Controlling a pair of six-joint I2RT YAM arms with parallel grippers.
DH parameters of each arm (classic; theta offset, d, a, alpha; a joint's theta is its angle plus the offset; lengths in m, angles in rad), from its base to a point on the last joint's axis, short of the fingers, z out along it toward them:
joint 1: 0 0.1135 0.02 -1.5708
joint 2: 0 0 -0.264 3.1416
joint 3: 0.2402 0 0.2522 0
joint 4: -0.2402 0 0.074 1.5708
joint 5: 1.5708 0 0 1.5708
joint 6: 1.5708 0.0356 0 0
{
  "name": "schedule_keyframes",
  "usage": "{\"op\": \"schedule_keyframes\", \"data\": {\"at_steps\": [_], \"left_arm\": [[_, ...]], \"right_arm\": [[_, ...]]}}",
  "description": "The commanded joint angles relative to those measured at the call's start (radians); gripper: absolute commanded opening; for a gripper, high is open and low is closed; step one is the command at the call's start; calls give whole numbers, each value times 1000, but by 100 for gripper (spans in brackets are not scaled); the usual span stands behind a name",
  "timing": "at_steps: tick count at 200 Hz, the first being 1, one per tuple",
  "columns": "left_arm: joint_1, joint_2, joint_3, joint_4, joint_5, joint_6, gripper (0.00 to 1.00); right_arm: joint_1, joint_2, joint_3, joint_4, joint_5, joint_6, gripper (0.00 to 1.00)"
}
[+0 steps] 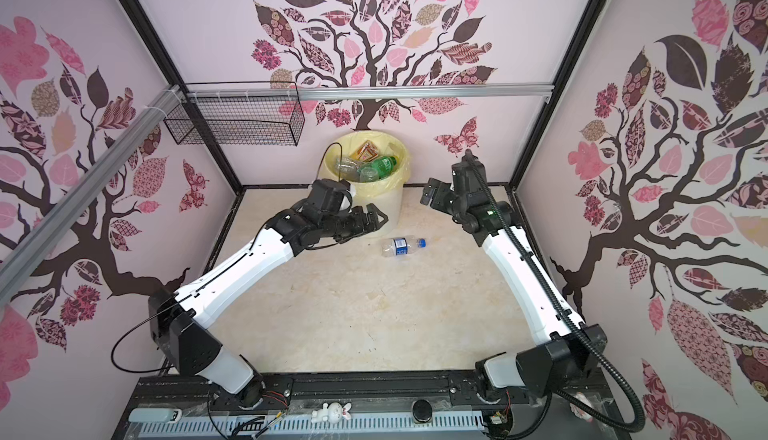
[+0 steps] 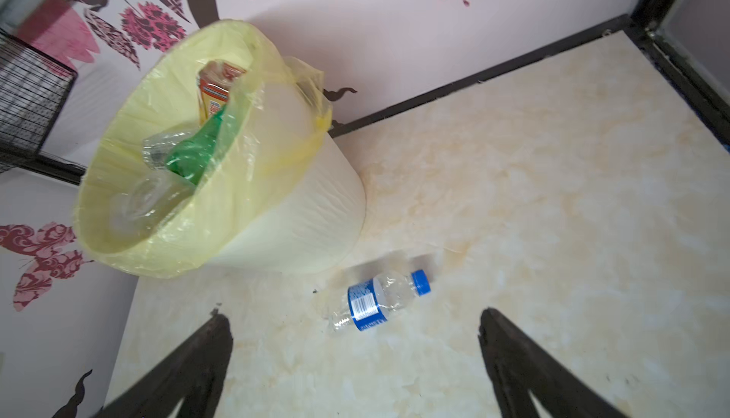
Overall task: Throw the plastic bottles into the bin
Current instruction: 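Draw right gripper back from the bin while left gripper holds still, then lower left gripper onto the blue-labelled Pepsi bottle and close on it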
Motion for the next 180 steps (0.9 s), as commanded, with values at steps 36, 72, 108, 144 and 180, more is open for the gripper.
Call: {"op": "schedule_keyframes", "data": {"at_steps": [36,72,108,144,180], "left_arm": [[-50,204,107,-72,-56,176,97],[-61,305,171,-103,-163,284,97],[-66,386,235,-105,-266,376,97],[-86,467,295,-88,-336,485,97],[-106,531,339,-59,-331,544,97]], "right_arm": [[-13,-151,-119,-82,-74,71,100],[-46,-207,-184,-101,-138,126,100],[-64,-229,-188,-147,-161,129,100],[-88,-230,-187,-165,-185,154,100],[-102,-193,-163,-169,-210,169,100]]}}
